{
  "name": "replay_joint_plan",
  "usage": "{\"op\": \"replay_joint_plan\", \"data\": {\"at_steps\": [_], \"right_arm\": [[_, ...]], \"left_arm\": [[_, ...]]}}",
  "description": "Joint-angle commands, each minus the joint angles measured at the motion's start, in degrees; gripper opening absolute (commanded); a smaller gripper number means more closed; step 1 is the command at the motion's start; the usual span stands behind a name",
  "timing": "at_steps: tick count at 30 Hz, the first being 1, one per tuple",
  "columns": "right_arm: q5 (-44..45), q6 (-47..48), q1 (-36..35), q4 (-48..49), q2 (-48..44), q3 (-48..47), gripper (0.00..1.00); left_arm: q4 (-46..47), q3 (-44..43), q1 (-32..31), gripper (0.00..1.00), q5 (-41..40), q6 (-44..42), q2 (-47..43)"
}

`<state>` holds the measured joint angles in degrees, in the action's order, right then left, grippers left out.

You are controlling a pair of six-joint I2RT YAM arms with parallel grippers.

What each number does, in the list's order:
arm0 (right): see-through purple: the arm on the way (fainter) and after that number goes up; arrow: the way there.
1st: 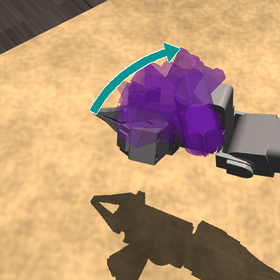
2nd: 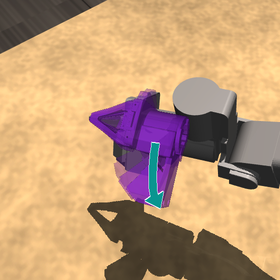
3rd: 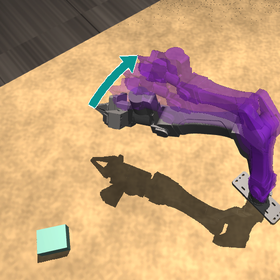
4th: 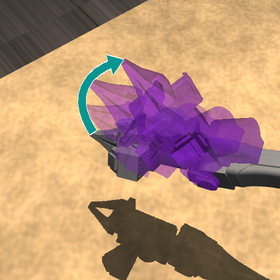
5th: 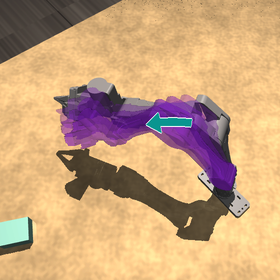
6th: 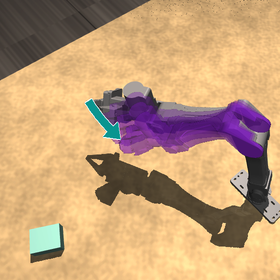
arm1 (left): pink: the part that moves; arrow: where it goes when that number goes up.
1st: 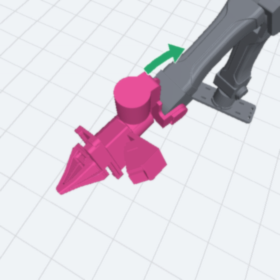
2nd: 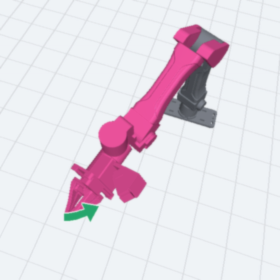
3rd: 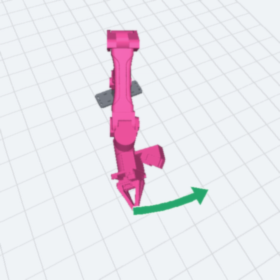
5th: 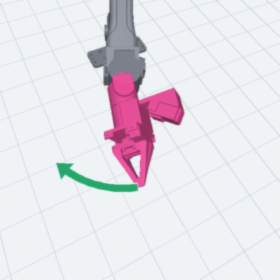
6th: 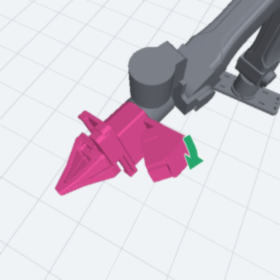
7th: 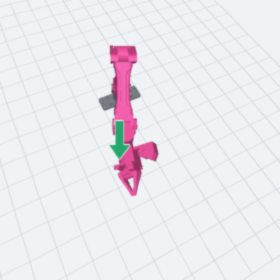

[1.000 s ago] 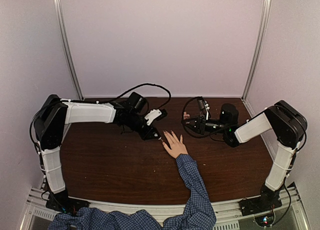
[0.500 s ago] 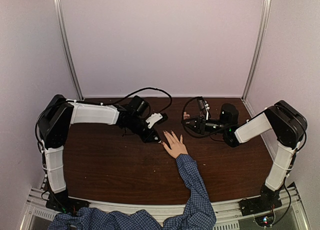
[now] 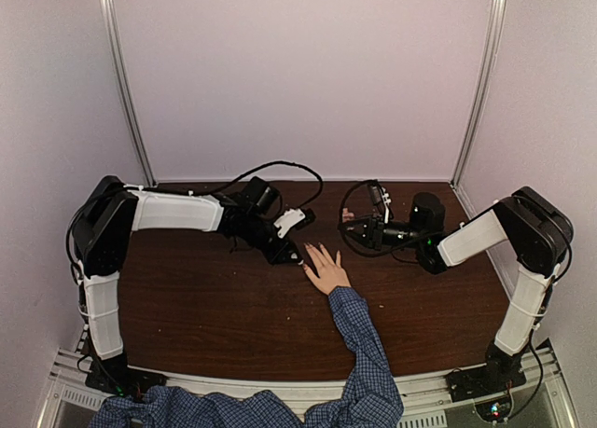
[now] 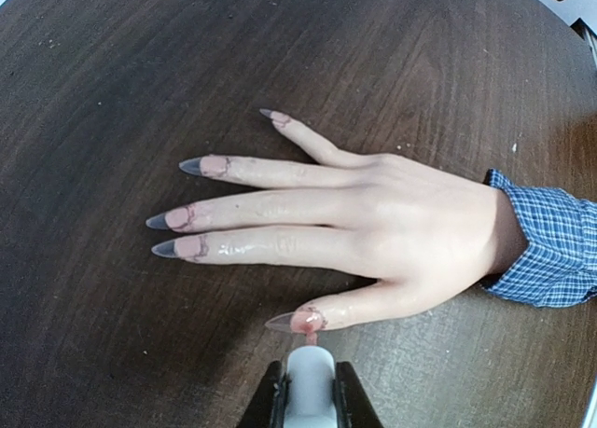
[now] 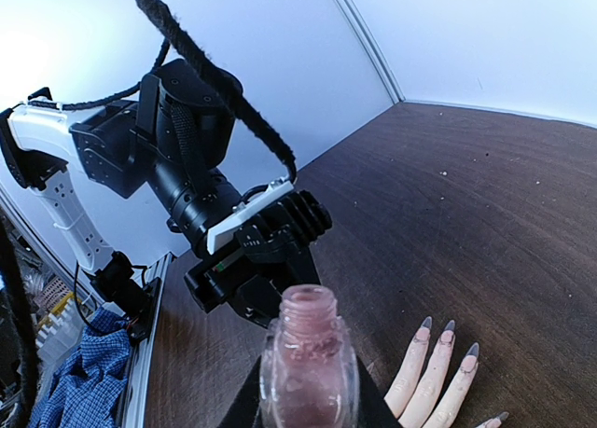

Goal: Paint the nails
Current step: Paint the nail with the hand.

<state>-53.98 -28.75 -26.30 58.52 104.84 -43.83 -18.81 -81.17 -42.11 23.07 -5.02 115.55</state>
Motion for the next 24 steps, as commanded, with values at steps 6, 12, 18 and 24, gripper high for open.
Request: {"op": "replay_joint_plan", "data": {"at_steps": [6, 12, 18, 24], "right_arm": [[-0.4, -0.2, 0.4, 2.2, 1.0, 0.2, 0.00], [-0.4, -0.2, 0.4, 2.2, 1.1, 0.1, 0.00], [-0.4, -0.2, 0.4, 2.3, 1.1, 0.1, 0.00], [-0.4, -0.3, 0.4, 2.3, 1.2, 0.1, 0.00]], "left_arm": [[2.7, -1.8, -0.3, 0.00, 1.1, 0.0, 1.6], [2.5, -2.1, -0.3, 0.00, 1.0, -0.1, 2.0], [2.5, -2.4, -0.3, 0.00, 0.9, 0.0, 2.1], [2.2, -2.7, -0.3, 0.00, 1.0, 0.0, 2.4]]}}
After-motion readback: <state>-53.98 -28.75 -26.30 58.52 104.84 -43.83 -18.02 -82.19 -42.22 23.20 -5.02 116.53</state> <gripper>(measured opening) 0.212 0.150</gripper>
